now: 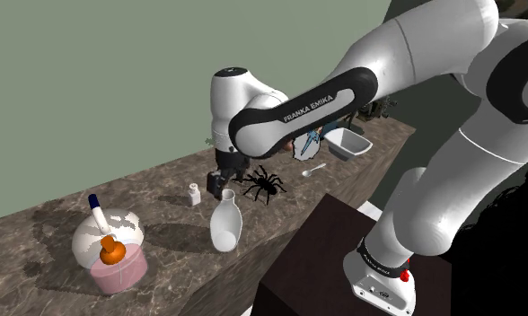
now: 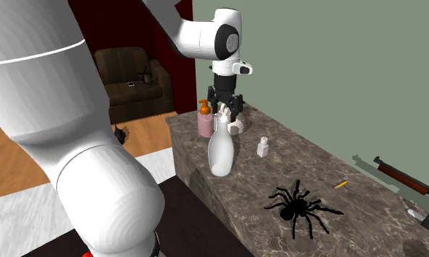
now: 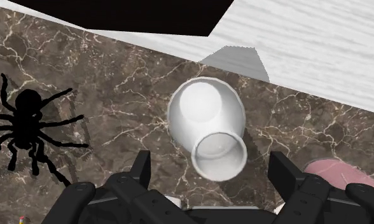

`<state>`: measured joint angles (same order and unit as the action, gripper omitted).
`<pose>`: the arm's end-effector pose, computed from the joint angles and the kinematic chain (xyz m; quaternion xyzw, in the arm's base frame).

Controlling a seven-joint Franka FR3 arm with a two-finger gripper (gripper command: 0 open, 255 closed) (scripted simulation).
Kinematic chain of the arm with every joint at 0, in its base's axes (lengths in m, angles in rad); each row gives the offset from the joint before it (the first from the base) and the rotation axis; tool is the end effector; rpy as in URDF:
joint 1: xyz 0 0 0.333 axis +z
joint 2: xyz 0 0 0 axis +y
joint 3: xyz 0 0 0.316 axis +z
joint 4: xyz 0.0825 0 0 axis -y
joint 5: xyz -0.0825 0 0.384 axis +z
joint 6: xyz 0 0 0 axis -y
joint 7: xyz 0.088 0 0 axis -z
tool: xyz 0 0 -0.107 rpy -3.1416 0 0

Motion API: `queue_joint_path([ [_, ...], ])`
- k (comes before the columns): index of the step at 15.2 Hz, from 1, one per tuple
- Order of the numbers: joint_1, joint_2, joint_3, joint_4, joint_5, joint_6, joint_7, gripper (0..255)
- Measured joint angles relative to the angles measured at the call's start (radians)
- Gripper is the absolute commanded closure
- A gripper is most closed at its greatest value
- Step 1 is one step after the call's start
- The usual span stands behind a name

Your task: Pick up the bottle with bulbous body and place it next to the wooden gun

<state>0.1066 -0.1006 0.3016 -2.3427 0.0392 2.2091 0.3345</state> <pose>0.4463 0.1949 0.3694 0.9995 0.0239 -0.0175 0.0062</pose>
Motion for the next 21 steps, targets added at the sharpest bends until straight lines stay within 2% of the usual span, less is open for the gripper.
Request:
queue_joint_path([
  [8, 0.004, 0.09, 0.01, -0.026, -0.026, 0.116, 0.03, 0],
  [15, 0.005, 0.099, 0.011, -0.03, -0.029, 0.129, 0.034, 0],
  [16, 0.005, 0.099, 0.011, -0.03, -0.029, 0.129, 0.034, 255],
  [21, 0.005, 0.098, 0.011, -0.029, -0.029, 0.129, 0.034, 255],
])
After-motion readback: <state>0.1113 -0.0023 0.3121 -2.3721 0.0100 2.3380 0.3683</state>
